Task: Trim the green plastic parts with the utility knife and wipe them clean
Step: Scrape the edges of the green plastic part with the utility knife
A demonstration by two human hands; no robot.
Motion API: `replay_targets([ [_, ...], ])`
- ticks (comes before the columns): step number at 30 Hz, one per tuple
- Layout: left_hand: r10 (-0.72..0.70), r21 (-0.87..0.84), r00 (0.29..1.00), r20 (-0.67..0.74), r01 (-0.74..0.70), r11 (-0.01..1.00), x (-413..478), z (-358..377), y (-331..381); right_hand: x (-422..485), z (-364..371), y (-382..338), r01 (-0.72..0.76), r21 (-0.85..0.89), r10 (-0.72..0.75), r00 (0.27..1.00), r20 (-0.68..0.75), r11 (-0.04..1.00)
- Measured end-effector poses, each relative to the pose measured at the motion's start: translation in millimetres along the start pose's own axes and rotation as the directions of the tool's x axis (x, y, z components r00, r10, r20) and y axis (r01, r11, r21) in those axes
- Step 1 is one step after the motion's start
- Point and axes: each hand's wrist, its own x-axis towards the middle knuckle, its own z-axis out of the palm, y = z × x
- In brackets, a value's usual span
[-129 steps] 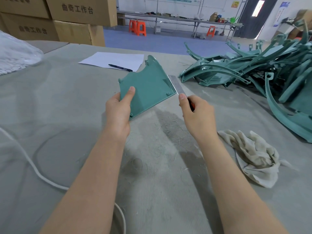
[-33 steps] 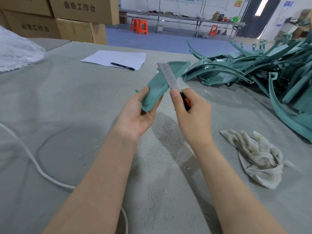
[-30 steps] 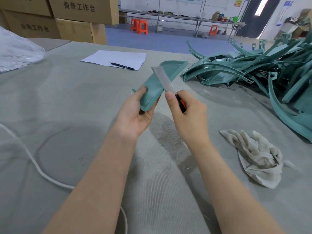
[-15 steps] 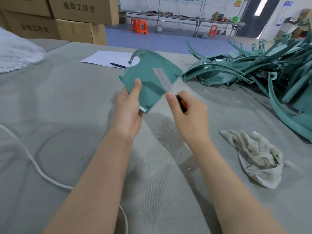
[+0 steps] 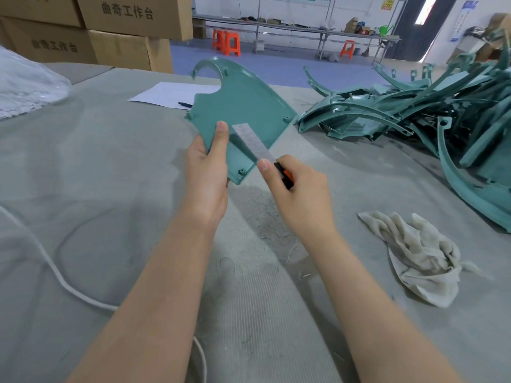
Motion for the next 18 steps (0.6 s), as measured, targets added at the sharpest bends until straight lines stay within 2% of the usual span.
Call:
replay_targets([
  [6,0.013,-0.043,1.000,0.007,-0.013,0.999,4,-5,1,-2,6,-6,0.076,-0.001,-0.075,0.992,0.105,0.997],
  [9,0.011,-0.044,1.000,0.006,-0.011,0.999,4,-5,0,1,1,-3,0.041,0.068,-0.042,0.999,0.016,0.997],
  [12,0.024,-0.052,1.000,0.014,-0.024,0.998,3,-4,0,5,-6,5,-0.043,0.122,0.053,0.996,-0.078,0.992],
  [18,0.056,-0.001,0.998,-0.014,-0.056,0.998,3,-5,-1,6,-8,10,-0.101,-0.004,0.101,0.994,-0.047,0.995],
])
